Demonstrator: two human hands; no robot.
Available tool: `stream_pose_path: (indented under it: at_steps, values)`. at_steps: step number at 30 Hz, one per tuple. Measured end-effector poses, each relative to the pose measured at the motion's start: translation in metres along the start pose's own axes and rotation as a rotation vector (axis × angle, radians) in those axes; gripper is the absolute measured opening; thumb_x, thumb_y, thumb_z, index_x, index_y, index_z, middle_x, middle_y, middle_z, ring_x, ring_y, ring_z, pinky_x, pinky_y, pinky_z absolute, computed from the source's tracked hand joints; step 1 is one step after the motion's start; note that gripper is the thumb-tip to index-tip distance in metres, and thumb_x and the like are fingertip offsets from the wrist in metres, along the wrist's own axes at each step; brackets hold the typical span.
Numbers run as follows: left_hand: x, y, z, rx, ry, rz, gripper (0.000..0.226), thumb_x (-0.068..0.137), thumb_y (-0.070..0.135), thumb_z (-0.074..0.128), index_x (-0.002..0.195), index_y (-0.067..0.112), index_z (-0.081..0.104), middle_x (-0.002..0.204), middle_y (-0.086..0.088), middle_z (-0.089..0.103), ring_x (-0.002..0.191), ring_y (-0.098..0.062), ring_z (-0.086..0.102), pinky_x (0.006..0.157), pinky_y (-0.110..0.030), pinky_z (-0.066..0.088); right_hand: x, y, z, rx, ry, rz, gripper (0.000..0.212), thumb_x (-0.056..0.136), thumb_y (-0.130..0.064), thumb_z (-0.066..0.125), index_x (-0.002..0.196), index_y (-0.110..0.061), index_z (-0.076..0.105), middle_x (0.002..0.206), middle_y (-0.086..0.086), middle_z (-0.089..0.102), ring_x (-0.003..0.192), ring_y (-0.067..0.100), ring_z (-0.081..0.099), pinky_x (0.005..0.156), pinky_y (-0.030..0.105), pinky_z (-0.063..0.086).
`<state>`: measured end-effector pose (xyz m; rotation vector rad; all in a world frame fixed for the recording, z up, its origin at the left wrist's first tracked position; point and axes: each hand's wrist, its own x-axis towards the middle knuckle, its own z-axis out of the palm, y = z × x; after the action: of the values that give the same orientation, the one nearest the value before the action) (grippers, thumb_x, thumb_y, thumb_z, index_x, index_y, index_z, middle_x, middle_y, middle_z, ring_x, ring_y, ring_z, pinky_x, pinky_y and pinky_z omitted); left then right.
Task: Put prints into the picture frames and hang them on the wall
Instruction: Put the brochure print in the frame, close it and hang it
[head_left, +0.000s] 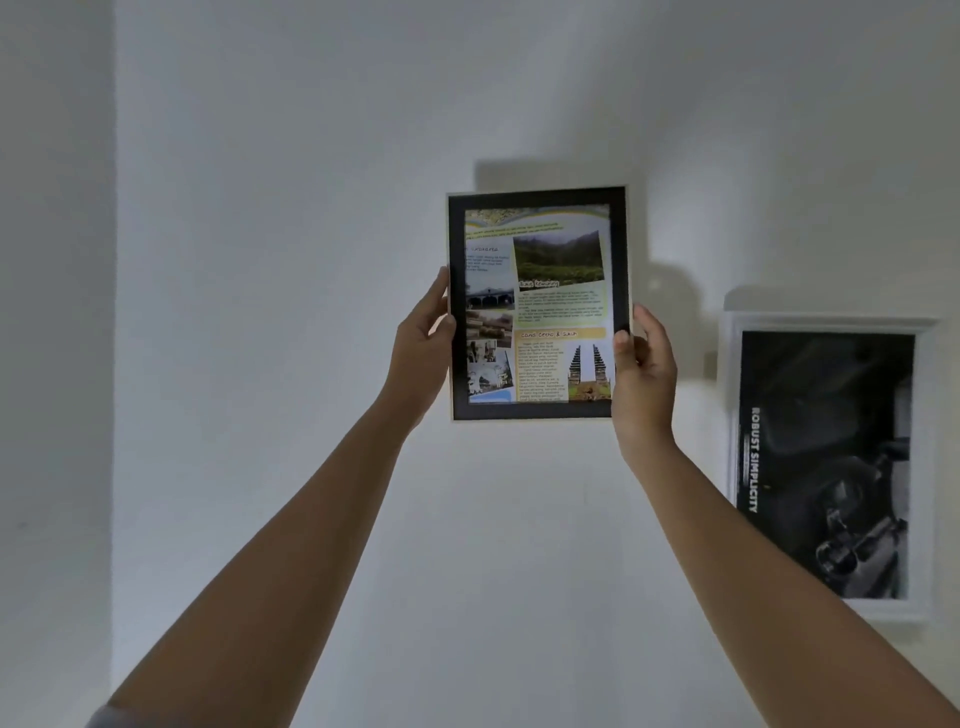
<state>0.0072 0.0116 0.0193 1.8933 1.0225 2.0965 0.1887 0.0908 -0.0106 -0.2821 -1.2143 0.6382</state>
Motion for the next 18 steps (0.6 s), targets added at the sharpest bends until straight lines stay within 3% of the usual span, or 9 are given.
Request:
stream_pose_path:
  at_steps: [5, 10, 15, 18]
  values:
    - [0.015, -0.022, -0.005, 0.021, -0.014, -0.009, 0.050, 0.099, 0.002, 0.030, 0.144, 0.023, 0.027, 0.136, -0.003, 0.051, 0.113, -0.017, 0.054, 0.076, -0.021, 0.056, 0.009, 0.021, 0.004, -0.120, -0.057, -0.005, 0.035, 0.098, -0.020, 0.042, 0.133, -0.020, 0.040, 0.112, 0.011, 0.061, 0.097, 0.021, 0.062, 0.074, 0.020, 0.053]
    - [0.013, -0.033, -0.005, 0.056, 0.018, 0.025, 0.050, 0.099, 0.001, 0.029, 0.144, 0.023, 0.029, 0.135, -0.003, 0.052, 0.111, -0.017, 0.056, 0.076, -0.021, 0.056, 0.002, 0.035, 0.004, -0.198, -0.077, -0.016, 0.040, 0.098, -0.016, 0.039, 0.138, -0.020, 0.034, 0.122, 0.009, 0.060, 0.096, 0.016, 0.061, 0.062, 0.005, 0.049]
    - [0.008, -0.049, -0.003, 0.130, 0.062, 0.052, 0.047, 0.099, 0.008, 0.033, 0.142, 0.028, 0.033, 0.125, -0.003, 0.050, 0.115, -0.018, 0.053, 0.088, -0.031, 0.053, -0.002, 0.038, 0.000, -0.247, -0.057, -0.065, 0.042, 0.098, -0.015, 0.040, 0.140, -0.020, 0.035, 0.127, 0.008, 0.058, 0.104, 0.016, 0.060, 0.067, 0.000, 0.045]
    - [0.006, -0.050, 0.001, 0.188, 0.105, 0.065, 0.047, 0.099, 0.007, 0.032, 0.143, 0.025, 0.032, 0.113, -0.005, 0.046, 0.103, -0.010, 0.053, 0.079, -0.012, 0.050, -0.003, 0.039, -0.002, -0.295, -0.064, -0.078, 0.043, 0.098, -0.017, 0.040, 0.141, -0.019, 0.034, 0.131, 0.006, 0.055, 0.105, 0.012, 0.058, 0.070, 0.001, 0.047]
